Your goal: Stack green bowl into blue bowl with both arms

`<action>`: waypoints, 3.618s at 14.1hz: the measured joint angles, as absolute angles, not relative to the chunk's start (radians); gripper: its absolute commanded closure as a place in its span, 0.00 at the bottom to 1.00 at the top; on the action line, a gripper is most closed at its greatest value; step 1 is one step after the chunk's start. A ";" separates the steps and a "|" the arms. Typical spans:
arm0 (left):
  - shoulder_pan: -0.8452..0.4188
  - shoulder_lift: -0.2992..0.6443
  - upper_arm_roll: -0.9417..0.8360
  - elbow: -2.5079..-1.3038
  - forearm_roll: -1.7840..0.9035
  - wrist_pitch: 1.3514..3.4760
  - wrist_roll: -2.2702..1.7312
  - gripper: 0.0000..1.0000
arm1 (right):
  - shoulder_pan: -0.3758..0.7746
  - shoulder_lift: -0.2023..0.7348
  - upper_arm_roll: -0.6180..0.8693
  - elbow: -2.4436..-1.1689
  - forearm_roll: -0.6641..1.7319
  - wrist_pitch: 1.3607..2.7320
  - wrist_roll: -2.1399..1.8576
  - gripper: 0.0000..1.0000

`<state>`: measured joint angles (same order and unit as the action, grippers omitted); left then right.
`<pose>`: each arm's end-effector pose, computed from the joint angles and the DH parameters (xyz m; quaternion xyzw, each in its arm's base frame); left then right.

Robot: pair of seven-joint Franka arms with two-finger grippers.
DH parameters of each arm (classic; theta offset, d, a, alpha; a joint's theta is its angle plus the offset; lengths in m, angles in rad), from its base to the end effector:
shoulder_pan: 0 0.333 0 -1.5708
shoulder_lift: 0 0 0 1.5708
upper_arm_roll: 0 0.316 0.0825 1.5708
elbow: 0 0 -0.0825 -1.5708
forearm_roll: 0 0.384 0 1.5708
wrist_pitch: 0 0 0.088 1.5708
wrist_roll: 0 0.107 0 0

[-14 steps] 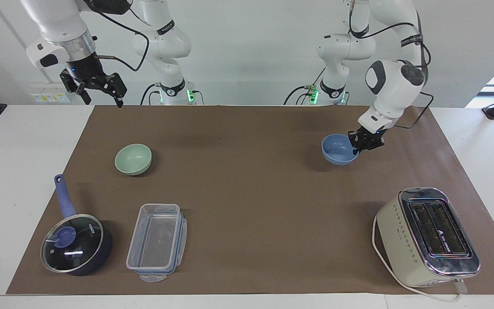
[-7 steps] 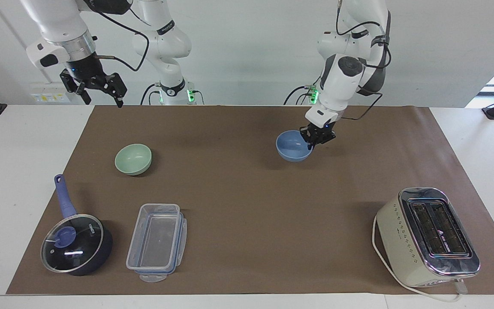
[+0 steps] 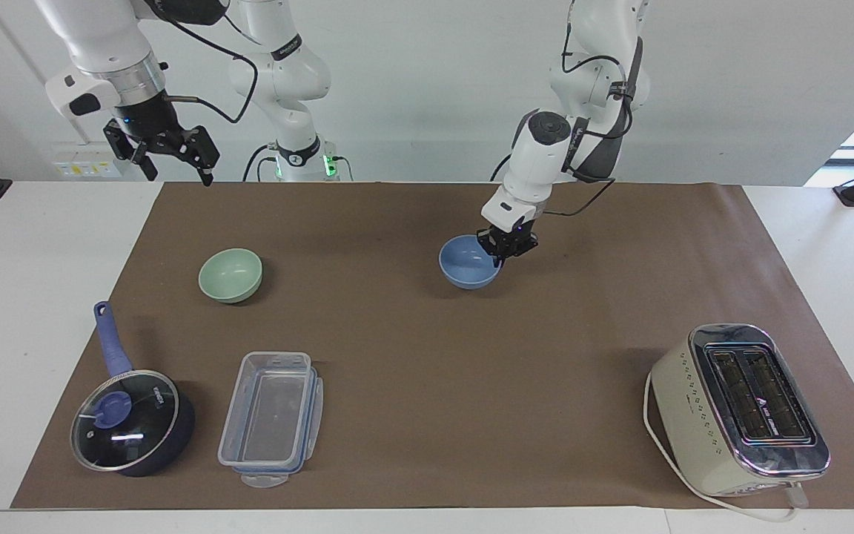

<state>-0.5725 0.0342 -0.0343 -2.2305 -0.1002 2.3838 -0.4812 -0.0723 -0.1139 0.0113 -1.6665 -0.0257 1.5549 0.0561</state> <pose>0.4442 -0.3094 0.3681 0.9971 -0.0283 0.0316 0.0625 0.5156 -0.0339 0.6390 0.9982 -0.0588 0.0011 0.0135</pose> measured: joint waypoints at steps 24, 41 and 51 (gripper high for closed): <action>-0.468 -0.059 0.003 -2.067 -0.114 2.124 -0.300 0.00 | -0.072 -0.114 0.011 -1.667 -0.026 1.555 0.056 0.00; -0.085 -0.075 0.009 -1.644 -0.082 1.672 0.184 0.00 | -0.072 -0.114 0.011 -1.667 -0.026 1.555 0.056 0.00; -0.052 -0.050 0.019 -1.621 -0.055 1.615 0.202 0.00 | -0.072 -0.114 0.011 -1.667 -0.026 1.555 0.056 0.00</action>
<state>-0.0515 -0.0497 0.0192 -1.6209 -0.0551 1.6147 0.2019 -0.0723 -0.1139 0.0113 -1.6665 -0.0257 1.5548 0.0561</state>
